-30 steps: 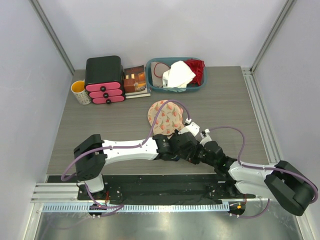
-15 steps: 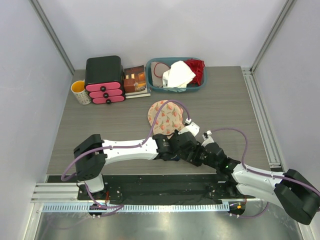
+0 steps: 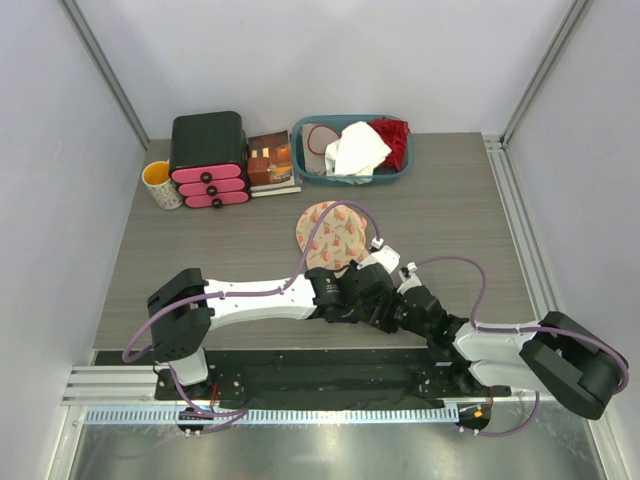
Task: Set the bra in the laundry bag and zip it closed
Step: Adjust the bra in the laundry bag.
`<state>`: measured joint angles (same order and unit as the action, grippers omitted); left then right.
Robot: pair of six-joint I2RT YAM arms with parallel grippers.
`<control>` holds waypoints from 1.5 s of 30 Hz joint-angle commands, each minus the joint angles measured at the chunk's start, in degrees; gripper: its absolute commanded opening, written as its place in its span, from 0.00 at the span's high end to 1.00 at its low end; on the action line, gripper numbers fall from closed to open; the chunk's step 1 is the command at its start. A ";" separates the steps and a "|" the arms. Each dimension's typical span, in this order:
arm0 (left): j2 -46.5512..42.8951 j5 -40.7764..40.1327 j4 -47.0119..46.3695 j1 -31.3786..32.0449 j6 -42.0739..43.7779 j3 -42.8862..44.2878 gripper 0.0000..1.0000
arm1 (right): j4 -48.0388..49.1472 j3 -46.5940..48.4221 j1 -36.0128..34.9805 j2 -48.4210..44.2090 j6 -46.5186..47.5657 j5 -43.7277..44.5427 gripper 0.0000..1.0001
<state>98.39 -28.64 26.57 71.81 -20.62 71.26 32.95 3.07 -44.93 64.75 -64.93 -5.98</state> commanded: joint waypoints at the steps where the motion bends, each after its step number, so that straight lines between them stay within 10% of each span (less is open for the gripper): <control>1: -1.53 0.87 -0.55 -0.18 -0.74 2.48 1.00 | 6.25 -2.10 -0.51 0.03 -0.64 1.58 0.64; 16: -3.55 5.34 -0.73 -0.27 -0.21 1.34 1.00 | -7.64 1.58 -0.42 -12.20 1.37 8.08 0.99; 35: -7.16 16.60 -3.71 1.40 -4.25 -1.48 1.00 | 11.69 7.21 -0.07 7.03 8.41 15.47 0.99; 45: -5.49 11.24 -2.04 1.67 -3.81 -1.74 1.00 | 3.46 8.62 0.01 8.48 7.00 13.00 0.86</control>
<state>93.34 -16.75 26.06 72.53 -23.79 69.56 38.46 10.79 -45.06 76.86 -57.41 5.10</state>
